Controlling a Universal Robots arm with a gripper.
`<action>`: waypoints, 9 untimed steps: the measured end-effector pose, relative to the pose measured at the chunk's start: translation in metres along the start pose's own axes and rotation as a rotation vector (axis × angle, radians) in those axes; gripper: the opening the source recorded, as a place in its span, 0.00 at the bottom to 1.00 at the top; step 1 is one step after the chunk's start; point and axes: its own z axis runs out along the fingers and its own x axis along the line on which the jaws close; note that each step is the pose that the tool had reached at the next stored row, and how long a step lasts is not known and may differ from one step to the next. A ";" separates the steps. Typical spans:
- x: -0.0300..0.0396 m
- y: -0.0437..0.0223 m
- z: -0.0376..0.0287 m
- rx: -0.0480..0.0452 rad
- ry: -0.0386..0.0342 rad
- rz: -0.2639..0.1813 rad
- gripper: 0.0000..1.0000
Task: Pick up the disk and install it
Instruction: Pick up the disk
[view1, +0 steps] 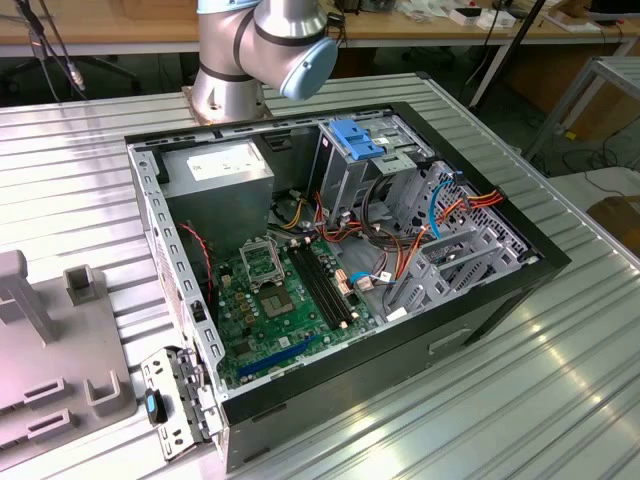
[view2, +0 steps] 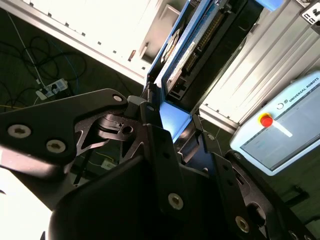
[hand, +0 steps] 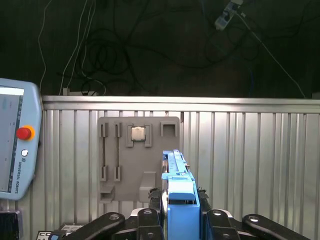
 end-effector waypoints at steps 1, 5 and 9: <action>0.0000 -0.0015 0.0001 0.0001 -0.0001 0.000 0.36; 0.0001 -0.0066 0.0003 0.0000 0.0000 0.000 0.36; 0.0001 -0.0125 0.0005 0.0000 0.0000 0.000 0.36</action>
